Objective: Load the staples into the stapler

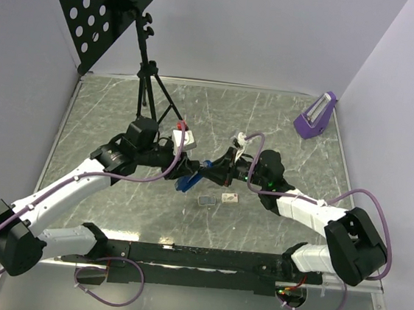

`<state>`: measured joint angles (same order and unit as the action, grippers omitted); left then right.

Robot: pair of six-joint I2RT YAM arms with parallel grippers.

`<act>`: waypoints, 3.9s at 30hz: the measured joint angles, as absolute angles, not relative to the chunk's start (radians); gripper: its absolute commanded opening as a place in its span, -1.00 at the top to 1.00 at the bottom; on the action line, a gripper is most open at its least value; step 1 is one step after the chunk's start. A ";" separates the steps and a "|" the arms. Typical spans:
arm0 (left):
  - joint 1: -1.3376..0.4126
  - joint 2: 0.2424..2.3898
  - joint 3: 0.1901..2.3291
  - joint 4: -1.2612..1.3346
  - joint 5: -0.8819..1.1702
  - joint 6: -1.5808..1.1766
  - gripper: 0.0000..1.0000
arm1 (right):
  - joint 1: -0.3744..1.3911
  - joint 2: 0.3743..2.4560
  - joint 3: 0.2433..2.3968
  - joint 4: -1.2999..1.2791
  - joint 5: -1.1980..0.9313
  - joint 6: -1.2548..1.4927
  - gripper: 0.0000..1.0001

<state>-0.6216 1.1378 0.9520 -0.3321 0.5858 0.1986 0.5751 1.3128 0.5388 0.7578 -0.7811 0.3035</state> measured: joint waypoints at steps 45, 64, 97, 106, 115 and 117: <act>-0.625 0.646 0.562 0.029 0.099 -0.397 -0.82 | 0.408 0.819 0.397 0.709 -0.502 0.767 1.00; -0.805 1.166 1.033 -0.032 0.218 -0.173 -0.99 | 0.515 0.822 0.442 0.371 -0.358 0.586 1.00; -0.809 1.344 1.111 -0.151 0.329 -0.176 0.98 | 0.540 0.852 0.442 0.381 -0.348 0.561 1.00; -0.813 1.312 1.110 -0.142 0.332 -0.154 0.98 | 0.548 0.838 0.437 0.429 -0.312 0.611 0.45; -0.843 1.306 1.110 -0.148 0.280 -0.131 0.98 | 0.584 0.833 0.438 0.444 -0.230 0.606 0.56; -0.847 1.306 1.110 -0.154 0.270 -0.125 0.98 | 0.597 0.834 0.438 0.440 -0.214 0.598 0.56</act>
